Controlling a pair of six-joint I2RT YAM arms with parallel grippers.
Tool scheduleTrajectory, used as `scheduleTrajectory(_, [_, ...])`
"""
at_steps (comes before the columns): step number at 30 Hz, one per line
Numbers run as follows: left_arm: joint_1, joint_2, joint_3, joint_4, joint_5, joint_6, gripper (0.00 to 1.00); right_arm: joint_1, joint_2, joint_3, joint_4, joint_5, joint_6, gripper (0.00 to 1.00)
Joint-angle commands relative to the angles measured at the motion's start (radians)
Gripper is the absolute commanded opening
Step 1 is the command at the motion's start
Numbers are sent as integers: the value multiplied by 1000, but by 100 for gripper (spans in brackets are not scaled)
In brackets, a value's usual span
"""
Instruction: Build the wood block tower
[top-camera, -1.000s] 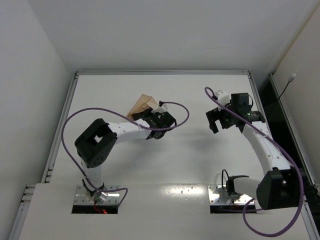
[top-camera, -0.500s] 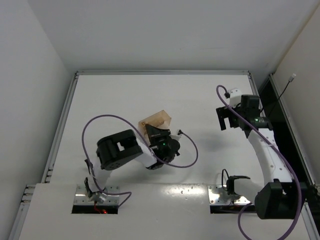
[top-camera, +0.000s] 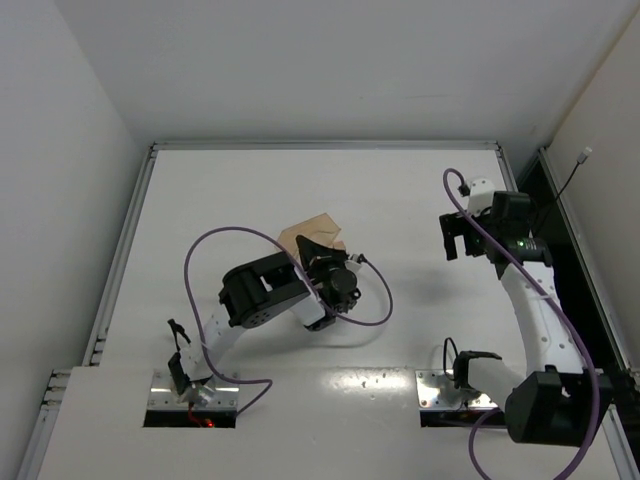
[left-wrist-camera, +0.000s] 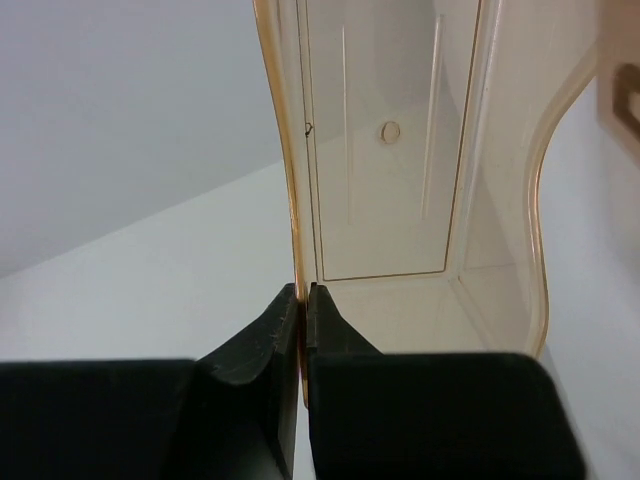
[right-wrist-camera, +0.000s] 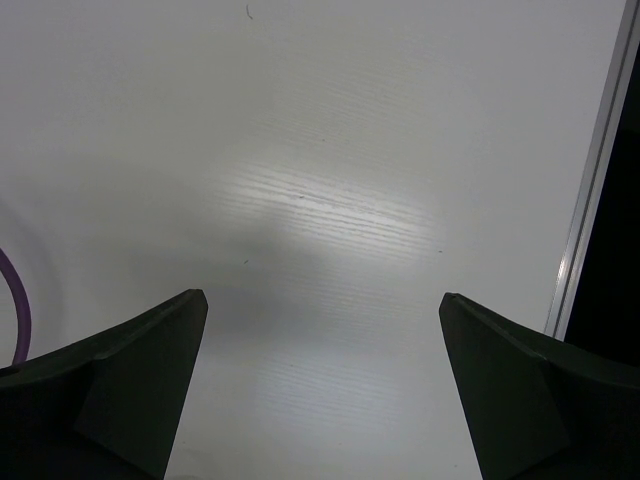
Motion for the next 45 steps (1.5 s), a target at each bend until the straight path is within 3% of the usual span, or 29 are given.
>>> scheduleTrajectory(1, [11,-13,15,535,5,81,0,-10,-7,-4,15,-32,17,100])
scheduleTrajectory(8, [83,-38,79,535,-67,55,0,-20,13,6,15,-52,17,100])
scheduleTrajectory(13, [157,-104,215,535,-148,28,0,-20,24,6,15,-63,26,100])
scheduleTrajectory(21, [168,-222,186,535,-262,3,0,-20,79,39,-4,-100,26,100])
scheduleTrajectory(31, [25,-334,90,535,-309,-26,0,-9,119,59,-13,-109,26,100])
scheduleTrajectory(36, [-96,-345,28,535,-309,-35,0,-9,140,68,-13,-109,26,100])
scheduleTrajectory(45, [-108,-340,130,544,-309,15,0,-9,159,78,-22,-118,26,100])
